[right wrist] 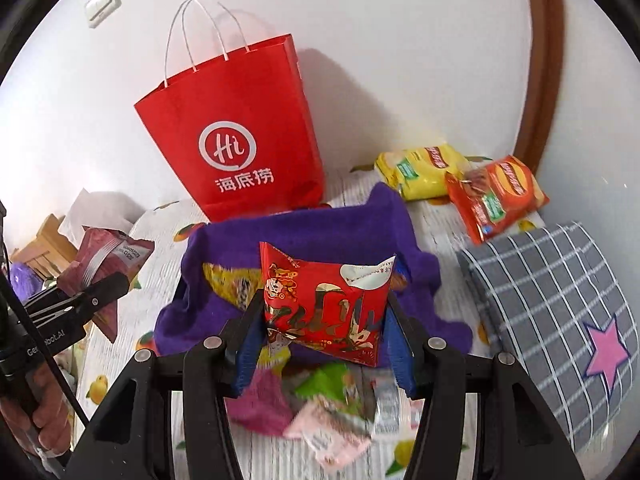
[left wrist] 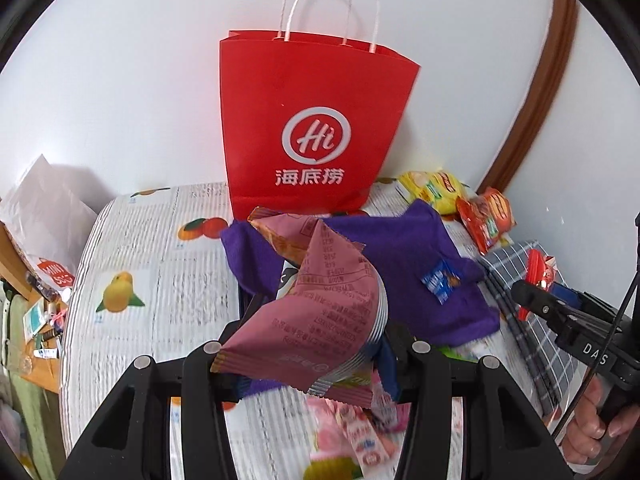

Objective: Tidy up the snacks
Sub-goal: 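Carry the red bag onto the purple towel with the right tool while the left tool lifts the pink bag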

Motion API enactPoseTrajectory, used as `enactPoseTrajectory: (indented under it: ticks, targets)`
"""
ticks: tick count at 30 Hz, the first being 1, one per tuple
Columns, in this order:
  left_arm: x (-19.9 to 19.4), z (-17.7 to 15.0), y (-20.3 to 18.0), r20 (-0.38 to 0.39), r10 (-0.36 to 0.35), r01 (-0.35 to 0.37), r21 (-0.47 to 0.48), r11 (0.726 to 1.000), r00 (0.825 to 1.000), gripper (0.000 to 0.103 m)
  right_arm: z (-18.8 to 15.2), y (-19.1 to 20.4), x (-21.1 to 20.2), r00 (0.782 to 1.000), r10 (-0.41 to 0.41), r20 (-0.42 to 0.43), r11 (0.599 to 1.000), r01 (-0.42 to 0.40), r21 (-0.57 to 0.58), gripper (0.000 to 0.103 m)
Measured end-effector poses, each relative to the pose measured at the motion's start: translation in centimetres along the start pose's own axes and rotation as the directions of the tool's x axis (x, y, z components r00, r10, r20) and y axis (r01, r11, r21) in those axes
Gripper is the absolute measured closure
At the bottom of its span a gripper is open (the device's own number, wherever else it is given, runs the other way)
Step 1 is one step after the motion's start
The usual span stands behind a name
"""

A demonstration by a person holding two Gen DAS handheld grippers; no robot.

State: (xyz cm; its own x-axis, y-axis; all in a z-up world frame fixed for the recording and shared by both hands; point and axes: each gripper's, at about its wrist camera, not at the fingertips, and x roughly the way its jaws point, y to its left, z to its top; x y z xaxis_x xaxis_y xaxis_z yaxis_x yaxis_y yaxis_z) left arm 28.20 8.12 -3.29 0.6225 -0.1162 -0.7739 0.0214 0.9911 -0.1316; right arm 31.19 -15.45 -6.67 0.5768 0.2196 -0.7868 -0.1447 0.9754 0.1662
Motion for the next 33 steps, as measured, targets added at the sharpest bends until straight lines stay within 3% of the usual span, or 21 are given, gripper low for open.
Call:
enactPoseTrajectory:
  ticks: [7, 14, 24, 33]
  targets:
    - [2.6, 2.1, 0.9, -0.019, 0.000, -0.001, -0.045, 0.999, 1.000, 0.057, 2.9, -0.1, 2.6, 1.000, 0.031, -0.002, 0.999, -0.031, 0.019, 0.048]
    - [4.5, 3.5, 1.3, -0.013, -0.022, 0.020, -0.096, 0.995, 1.000, 0.057, 5.6, 0.3, 4.9, 0.992, 0.124, -0.027, 0.991, -0.122, 0.063, 0.048]
    - [7.1, 3.4, 2.3, -0.050, 0.014, -0.019, -0.105, 0.994, 0.999, 0.057, 6.8, 2.0, 7.7, 0.993, 0.114, -0.039, 0.993, -0.114, 0.010, 0.048]
    - [8.6, 3.1, 3.0, -0.080, 0.047, -0.056, -0.111, 0.992, 0.996, 0.056, 6.6, 1.4, 10.3, 0.991, 0.077, -0.108, 0.996, -0.081, -0.032, 0.048]
